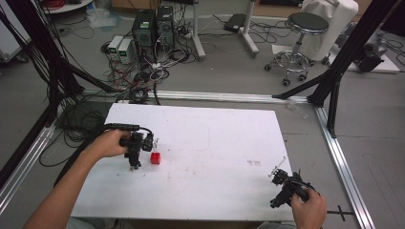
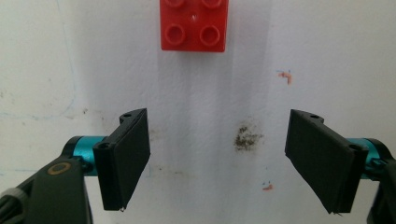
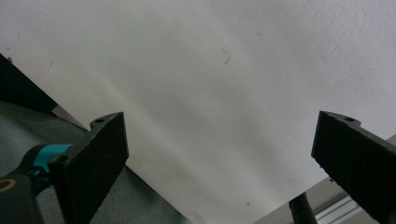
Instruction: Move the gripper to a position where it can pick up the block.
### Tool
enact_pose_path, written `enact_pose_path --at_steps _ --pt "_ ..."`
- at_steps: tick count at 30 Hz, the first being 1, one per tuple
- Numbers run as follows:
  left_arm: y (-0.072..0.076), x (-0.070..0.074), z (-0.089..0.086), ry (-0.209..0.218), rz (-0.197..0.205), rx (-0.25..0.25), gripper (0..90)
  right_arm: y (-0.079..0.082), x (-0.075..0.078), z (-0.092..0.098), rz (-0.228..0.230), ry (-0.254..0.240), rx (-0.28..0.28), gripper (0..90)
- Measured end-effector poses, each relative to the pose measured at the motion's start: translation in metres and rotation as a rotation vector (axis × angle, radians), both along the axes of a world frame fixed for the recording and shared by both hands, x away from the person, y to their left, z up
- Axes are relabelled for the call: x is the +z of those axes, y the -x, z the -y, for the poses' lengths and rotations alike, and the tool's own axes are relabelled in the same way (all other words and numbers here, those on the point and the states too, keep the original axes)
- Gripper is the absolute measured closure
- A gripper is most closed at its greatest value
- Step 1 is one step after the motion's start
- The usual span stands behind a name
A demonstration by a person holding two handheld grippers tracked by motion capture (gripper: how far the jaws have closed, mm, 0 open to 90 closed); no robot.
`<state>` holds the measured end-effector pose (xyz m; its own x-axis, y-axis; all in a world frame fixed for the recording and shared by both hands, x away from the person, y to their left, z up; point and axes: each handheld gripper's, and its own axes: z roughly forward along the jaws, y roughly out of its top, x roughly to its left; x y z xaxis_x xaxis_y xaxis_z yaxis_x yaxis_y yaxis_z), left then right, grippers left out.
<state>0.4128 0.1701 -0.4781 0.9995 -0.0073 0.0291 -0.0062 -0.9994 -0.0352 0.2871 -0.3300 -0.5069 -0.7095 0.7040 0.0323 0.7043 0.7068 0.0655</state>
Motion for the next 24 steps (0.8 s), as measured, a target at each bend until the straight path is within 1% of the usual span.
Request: enact_pose_path --at_steps 2,3,4,8,10,15,18,22,24 --pt "-0.002 -0.001 0.003 0.004 0.001 -0.002 22.4 0.0 0.0 -0.001 0.001 0.004 0.004 3.1" --pt "-0.003 0.0 0.004 -0.001 -0.004 -0.007 22.5 0.0 0.0 -0.001 0.001 0.003 0.004 3.1" --pt "-0.004 -0.001 0.005 0.003 -0.002 -0.001 22.5 -0.001 0.0 -0.001 0.003 0.002 0.006 3.1" --pt "-0.008 0.0 0.01 0.006 -0.015 -0.016 22.5 -0.001 0.001 -0.002 0.004 0.005 0.009 3.0" --pt "-0.009 -0.001 0.014 0.009 -0.016 -0.016 22.4 -0.001 0.001 -0.002 0.002 0.005 0.005 3.1" --pt "-0.011 -0.003 0.024 0.006 -0.02 -0.044 22.4 0.0 0.0 -0.001 0.004 0.006 0.002 3.1" --pt "-0.012 -0.005 0.029 0.001 -0.026 -0.044 22.5 0.0 0.0 -0.001 0.005 0.003 0.005 3.1" --pt "-0.014 -0.008 0.033 0.007 -0.037 -0.049 22.4 0.0 0.0 0.0 0.009 0.001 0.001 3.1" --pt "-0.014 -0.011 0.034 0.009 -0.042 -0.042 22.4 0.0 0.0 0.0 0.007 0.001 -0.001 3.1"
